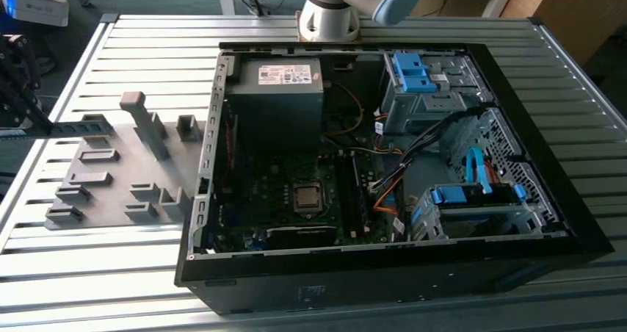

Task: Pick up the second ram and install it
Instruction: 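Pick up the second ram and move it above second insertion slot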

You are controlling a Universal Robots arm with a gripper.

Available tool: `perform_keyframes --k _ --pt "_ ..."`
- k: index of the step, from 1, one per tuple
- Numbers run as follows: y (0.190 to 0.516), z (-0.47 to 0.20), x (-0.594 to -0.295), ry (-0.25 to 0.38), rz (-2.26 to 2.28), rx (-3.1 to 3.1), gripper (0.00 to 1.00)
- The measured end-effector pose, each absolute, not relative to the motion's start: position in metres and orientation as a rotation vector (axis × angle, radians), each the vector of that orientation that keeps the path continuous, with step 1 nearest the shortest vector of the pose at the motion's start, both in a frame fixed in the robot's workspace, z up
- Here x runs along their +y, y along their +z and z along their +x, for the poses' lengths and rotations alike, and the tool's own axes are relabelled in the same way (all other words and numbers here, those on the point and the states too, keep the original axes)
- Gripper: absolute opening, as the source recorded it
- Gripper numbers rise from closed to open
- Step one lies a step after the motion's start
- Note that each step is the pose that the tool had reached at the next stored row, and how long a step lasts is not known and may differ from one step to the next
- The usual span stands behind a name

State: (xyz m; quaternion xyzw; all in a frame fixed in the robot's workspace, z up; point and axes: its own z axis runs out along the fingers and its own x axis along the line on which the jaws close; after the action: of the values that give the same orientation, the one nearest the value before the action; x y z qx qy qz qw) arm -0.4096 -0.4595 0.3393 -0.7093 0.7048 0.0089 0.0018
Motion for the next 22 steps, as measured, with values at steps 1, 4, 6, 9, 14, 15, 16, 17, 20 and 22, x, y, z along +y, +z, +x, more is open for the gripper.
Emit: perform_keyframes --k 1,4,6,9,14,15,16,17,20,22 --pt "0.34 -0.41 -0.46 0.028 -2.226 2.212 0.14" --pt "0.343 -0.41 -0.46 0.028 -2.226 2.212 0.14" --pt "0.344 -0.41 -0.46 0.028 -2.226 2.212 0.14" --pt "0.347 -0.41 -0.46 0.028 -2.226 2.212 0.14" --pt "0.351 -0.41 -0.46 0.028 -2.226 2.212 0.14" --pt "0.352 -0.41 -0.46 0.028 -2.226 2.212 0.14" --pt "0.352 -0.41 -0.46 0.028 -2.226 2.212 0.14" --pt "0.353 -0.41 -0.46 0.028 -2.226 2.212 0.14" --pt "0.355 -0.41 -0.46 0.028 -2.226 2.212 0.14" --pt "0.357 -0.41 -0.46 0.028 -2.226 2.212 0.14"
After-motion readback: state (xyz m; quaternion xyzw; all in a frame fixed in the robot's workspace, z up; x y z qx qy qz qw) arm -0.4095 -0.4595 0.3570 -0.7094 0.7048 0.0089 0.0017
